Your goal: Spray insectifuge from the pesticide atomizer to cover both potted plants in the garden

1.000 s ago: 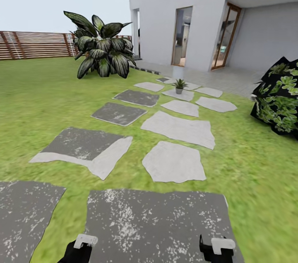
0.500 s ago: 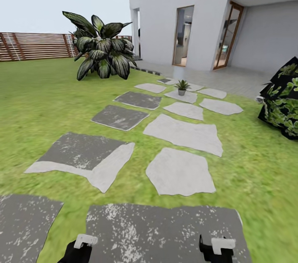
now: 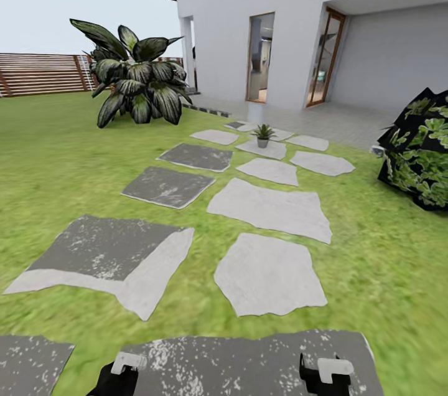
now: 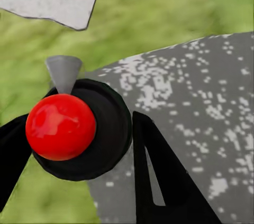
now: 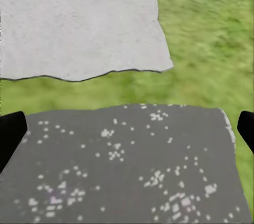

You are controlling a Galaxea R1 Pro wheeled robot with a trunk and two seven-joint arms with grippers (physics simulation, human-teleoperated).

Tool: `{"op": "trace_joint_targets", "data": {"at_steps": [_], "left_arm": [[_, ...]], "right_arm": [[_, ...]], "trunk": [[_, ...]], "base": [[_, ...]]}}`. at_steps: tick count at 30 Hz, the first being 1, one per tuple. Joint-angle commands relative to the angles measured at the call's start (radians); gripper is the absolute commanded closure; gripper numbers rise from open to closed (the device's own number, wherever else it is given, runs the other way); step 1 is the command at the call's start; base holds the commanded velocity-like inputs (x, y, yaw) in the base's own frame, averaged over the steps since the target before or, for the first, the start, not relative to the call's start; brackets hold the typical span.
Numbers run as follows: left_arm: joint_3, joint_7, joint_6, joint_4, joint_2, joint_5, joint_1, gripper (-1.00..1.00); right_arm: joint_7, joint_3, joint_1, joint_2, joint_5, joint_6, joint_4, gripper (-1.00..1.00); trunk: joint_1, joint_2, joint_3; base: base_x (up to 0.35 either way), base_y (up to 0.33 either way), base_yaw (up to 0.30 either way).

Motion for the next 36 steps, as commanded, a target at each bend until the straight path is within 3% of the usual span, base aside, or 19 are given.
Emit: {"op": "trace_joint_targets", "data": {"at_steps": [1,36], "left_arm": [[-0.006,-0.005,-0.003,0.001,0.0,0.01,-0.001,1.0],[-0.006,-0.005,-0.003,0.001,0.0,0.01,-0.001,1.0]], "right_arm": [[-0.007,-0.006,-0.001,0.0,0.011,-0.001,0.001,-1.0],[-0.007,-0.006,-0.001,0.0,0.011,-0.001,0.001,-1.0]], "trunk": [[0.0,0.0,-0.001],[0.0,0.0,-0.001]], "base": [[0.308,0.113,-0.013],[0.308,0.113,-0.001]]}}
